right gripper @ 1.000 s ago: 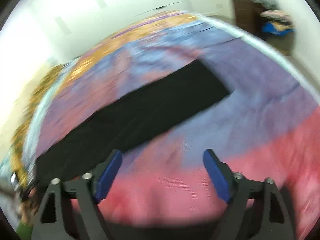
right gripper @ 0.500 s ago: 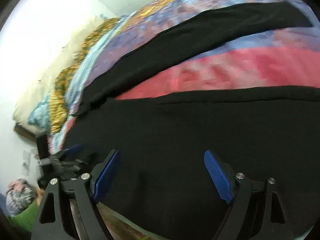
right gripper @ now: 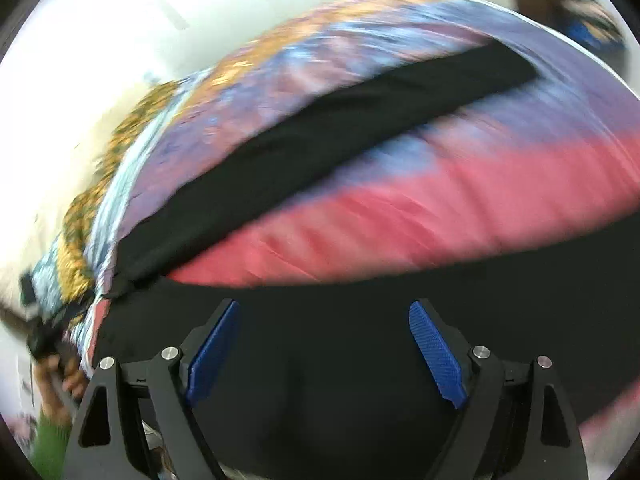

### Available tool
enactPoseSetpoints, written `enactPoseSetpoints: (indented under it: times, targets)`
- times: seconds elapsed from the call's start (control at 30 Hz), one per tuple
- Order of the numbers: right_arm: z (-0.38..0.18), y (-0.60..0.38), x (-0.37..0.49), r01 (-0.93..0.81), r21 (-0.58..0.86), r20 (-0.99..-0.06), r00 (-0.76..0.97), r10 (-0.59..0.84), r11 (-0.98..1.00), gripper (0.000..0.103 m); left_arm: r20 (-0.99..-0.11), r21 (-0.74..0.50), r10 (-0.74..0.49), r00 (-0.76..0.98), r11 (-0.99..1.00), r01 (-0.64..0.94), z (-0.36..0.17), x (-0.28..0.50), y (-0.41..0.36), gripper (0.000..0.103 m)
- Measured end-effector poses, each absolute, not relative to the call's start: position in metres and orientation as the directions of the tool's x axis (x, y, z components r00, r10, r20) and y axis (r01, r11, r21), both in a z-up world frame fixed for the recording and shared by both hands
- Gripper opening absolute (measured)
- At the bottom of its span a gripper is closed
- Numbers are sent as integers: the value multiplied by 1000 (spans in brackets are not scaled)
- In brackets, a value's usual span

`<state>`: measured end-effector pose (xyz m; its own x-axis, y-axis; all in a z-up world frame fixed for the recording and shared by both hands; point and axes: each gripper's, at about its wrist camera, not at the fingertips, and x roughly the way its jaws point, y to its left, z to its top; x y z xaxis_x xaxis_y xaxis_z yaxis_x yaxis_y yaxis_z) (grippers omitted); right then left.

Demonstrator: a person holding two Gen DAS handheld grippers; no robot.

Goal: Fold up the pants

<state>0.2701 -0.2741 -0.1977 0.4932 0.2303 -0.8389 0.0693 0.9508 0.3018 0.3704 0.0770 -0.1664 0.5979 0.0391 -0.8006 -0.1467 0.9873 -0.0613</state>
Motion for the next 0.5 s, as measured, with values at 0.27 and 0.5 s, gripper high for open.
enactPoseSetpoints:
  times: [0.27, 0.5]
  targets:
    - [-243, -104, 424, -331, 247, -859, 361, 364, 911, 86, -834, 79, 222, 505, 954, -288, -271, 427, 118, 103]
    - [-300, -189, 487, -365, 210, -907, 274, 320, 907, 85, -807, 79, 229, 544, 955, -285, -271, 417, 113, 103]
